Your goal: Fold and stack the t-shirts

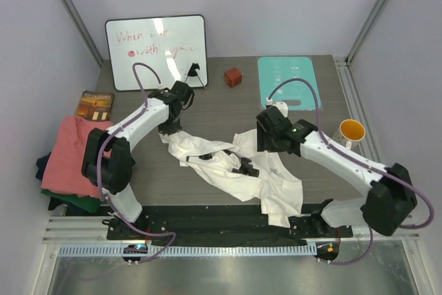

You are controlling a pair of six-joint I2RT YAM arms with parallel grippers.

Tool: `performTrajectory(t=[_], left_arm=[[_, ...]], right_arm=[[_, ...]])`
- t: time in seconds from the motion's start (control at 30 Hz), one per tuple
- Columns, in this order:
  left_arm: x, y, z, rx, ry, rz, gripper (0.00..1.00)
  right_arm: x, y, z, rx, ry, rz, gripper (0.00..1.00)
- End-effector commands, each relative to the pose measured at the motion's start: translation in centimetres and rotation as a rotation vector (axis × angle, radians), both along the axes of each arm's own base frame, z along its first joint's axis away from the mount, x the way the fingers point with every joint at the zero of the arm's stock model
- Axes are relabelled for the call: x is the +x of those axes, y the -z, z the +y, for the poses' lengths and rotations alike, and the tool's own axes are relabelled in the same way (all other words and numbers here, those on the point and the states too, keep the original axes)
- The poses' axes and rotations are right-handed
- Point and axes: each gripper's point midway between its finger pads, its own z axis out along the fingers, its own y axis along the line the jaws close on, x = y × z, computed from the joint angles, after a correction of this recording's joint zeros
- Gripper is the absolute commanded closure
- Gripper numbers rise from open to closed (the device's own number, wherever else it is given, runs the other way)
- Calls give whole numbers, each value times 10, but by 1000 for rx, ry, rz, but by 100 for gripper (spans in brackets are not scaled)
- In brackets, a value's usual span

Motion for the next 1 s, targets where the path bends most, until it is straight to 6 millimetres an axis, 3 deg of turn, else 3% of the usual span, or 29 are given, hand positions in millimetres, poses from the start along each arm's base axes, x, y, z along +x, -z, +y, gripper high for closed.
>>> performTrajectory(t=[0.0, 0.17, 0.4, 0.63, 0.93, 0.97], left_arm=[[7, -20, -1, -38, 5, -86, 100], [9, -17, -5, -50, 16, -78, 100], [9, -6, -10, -64, 24, -48, 100], [13, -4, -16, -92, 47, -54, 100], [11, 1, -17, -93, 50, -34, 100], [10, 1, -17, -91, 52, -31, 100]], right_arm=[[48, 9, -2, -34, 32, -96, 36], [75, 29, -19, -61, 83, -85, 36], [96, 59, -22, 19, 62, -28, 36], [106, 88, 1, 167, 38, 49, 37], [108, 122, 8, 170, 23, 109, 43], [104, 123, 16, 208, -3, 126, 45]])
